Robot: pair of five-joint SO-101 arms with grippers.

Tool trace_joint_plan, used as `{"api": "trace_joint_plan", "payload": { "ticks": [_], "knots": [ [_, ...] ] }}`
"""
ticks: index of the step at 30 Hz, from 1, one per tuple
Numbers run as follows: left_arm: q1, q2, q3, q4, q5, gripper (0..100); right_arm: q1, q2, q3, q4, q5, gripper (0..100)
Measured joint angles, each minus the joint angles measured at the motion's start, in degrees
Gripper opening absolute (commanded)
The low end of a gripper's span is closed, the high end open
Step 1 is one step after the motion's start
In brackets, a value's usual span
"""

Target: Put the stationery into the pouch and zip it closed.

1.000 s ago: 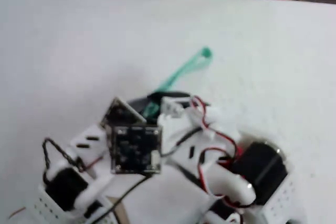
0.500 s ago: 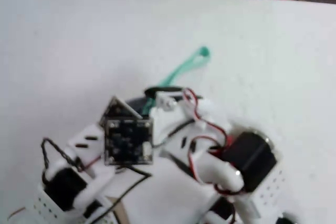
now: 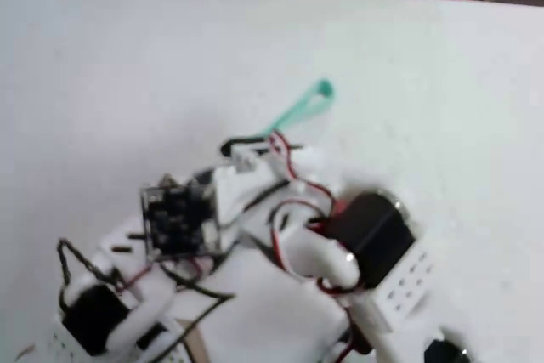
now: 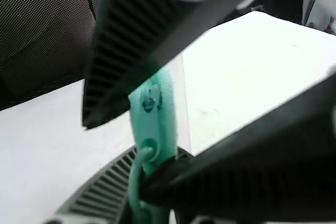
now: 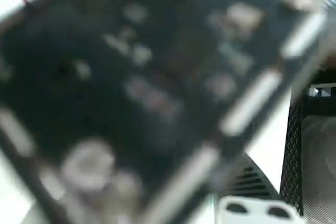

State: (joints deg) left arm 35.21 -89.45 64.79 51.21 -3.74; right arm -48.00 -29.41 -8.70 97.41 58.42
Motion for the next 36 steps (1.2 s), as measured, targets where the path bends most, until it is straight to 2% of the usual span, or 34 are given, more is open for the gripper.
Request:
{"api": "trace_joint_plan", "payload": {
  "ticks": [9, 13, 17, 21, 27, 33, 36],
  "knots": [
    [0.09, -4.04, 1.67, 0.18, 0.00, 2, -0.18, -1.41, 5.10, -0.09, 3.69, 8.5],
    [0.09, -4.04, 1.67, 0.18, 0.00, 2, -0.26, -1.49, 5.89, -0.09, 7.65, 1.4],
    [0.26, -4.04, 1.67, 0.18, 0.00, 2, -0.26, -2.20, 7.21, -0.18, 11.78, 2.0],
    [0.26, -4.04, 1.67, 0.18, 0.00, 2, -0.26, -2.20, 6.68, -0.18, 12.22, 2.0],
    [0.26, -4.04, 1.67, 0.00, 0.00, 4, 0.35, -0.62, -3.16, 0.62, 3.96, 2.0],
    [0.00, -5.19, 1.58, 0.00, 1.41, 24, 2.81, -1.49, -10.64, 0.00, -4.40, 2.0],
    [0.00, -5.98, 2.20, 0.44, 7.03, 26, 3.52, -1.14, -10.73, -2.20, -8.70, 2.0]
  ]
}}
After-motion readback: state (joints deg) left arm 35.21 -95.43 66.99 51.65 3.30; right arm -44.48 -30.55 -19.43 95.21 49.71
